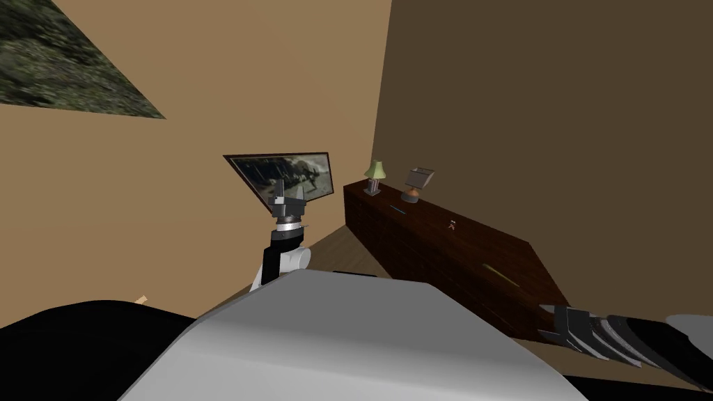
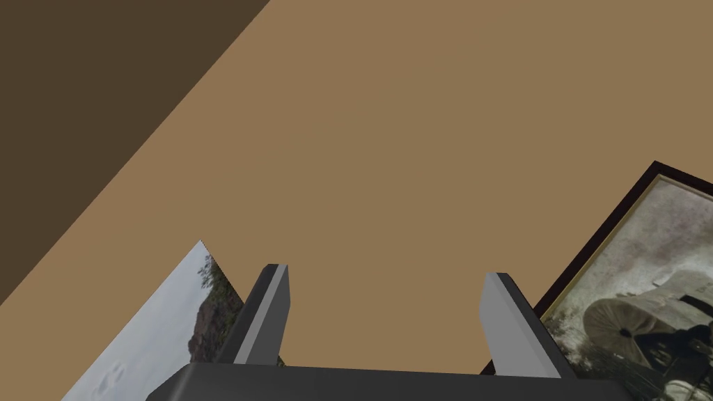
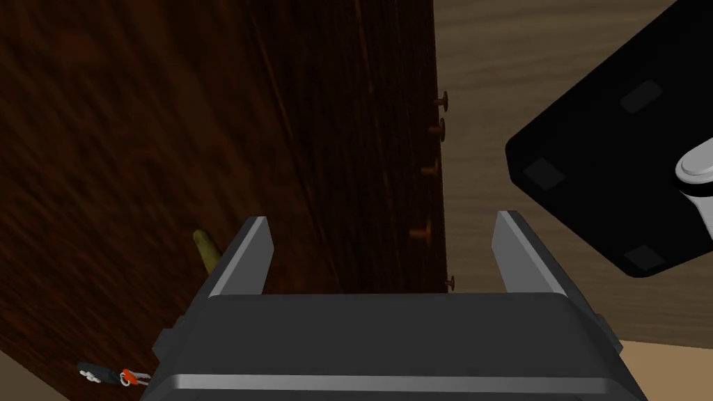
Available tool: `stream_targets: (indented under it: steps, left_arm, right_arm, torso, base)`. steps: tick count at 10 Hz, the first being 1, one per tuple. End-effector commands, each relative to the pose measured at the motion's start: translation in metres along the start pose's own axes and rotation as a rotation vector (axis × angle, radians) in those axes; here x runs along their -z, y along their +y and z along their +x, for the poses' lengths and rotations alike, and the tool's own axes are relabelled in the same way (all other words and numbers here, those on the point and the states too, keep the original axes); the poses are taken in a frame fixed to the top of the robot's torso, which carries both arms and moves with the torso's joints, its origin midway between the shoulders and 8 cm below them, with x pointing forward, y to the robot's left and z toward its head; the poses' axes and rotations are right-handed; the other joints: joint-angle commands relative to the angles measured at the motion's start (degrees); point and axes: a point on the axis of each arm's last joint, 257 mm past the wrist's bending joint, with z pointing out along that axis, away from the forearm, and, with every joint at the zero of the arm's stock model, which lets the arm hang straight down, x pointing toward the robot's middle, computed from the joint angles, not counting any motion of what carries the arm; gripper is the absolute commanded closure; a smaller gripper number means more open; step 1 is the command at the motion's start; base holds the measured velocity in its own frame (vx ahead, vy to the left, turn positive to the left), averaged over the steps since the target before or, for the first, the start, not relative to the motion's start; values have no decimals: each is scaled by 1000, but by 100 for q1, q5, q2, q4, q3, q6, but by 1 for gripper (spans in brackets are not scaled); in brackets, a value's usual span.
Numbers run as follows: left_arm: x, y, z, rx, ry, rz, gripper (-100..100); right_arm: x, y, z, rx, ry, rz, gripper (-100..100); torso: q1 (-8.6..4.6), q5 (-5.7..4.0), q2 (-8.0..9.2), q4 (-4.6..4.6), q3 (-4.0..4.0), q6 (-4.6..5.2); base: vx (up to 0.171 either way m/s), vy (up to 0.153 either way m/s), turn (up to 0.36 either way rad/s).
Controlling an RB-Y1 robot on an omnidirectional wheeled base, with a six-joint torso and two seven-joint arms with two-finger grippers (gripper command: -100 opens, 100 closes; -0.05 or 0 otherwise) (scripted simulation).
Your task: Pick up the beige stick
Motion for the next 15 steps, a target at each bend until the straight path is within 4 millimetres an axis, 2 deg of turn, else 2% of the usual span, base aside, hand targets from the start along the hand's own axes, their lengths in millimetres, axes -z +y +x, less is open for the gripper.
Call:
stream_targets:
  steps: [1, 2, 3, 5, 6, 7, 8, 10, 11, 12, 15]
  left_arm:
    - [0, 0, 0, 0, 0, 0, 0]
    - [0, 0, 0, 0, 0, 0, 0]
    - [0, 0, 0, 0, 0, 0, 0]
    - [0, 0, 0, 0, 0, 0, 0]
    - [0, 0, 0, 0, 0, 0, 0]
    - [0, 0, 0, 0, 0, 0, 0]
    - [0, 0, 0, 0, 0, 0, 0]
    - [0, 0, 0, 0, 0, 0, 0]
    - [0, 0, 0, 0, 0, 0, 0]
    - [0, 0, 0, 0, 0, 0, 0]
    - [0, 0, 0, 0, 0, 0, 0]
  right_arm:
    - [4, -6, 8, 13, 23, 6, -100]
    - [13, -5, 31, 43, 81, 0, -100]
    - [14, -2, 40, 54, 101, -9, -100]
    - [13, 12, 55, 75, 132, -40, -100]
    - [13, 7, 49, 67, 122, -29, -100]
    - [13, 8, 50, 69, 123, -30, 0]
    - [1, 15, 53, 62, 121, -29, -100]
    - [-10, 23, 57, 54, 119, -28, -100]
    - [-6, 20, 55, 57, 119, -29, -100]
    - [-6, 20, 55, 57, 119, -29, 100]
    - [-6, 20, 55, 56, 119, -29, 100]
  torso:
    - [0, 0, 0, 0, 0, 0]
    - [-6, -4, 1, -1, 0, 3]
    - [-4, -2, -17, -4, -10, -2]
    - [-13, -5, -32, -8, -20, 1]
    - [-15, -7, -35, -9, -22, 0]
    - [-4, -5, 2, -2, -2, 4]
    - [5, -2, 35, 6, 18, 6]
    - [-4, -5, 58, 13, 32, 8]
    - [-4, -5, 62, 14, 35, 8]
    - [-1, -5, 62, 14, 35, 8]
    - [-4, -9, 60, 13, 34, 6]
  base:
    - [146, -35, 59]
    - [205, -21, 196]
    - [228, -24, 227]
    - [232, -59, 112]
    - [104, -29, 35]
    - [19, -6, 1]
    - [8, -24, 56]
    - [-1, -36, 41]
    - [-1, -14, 6]
    - [0, 0, 0]
    - [0, 0, 0]
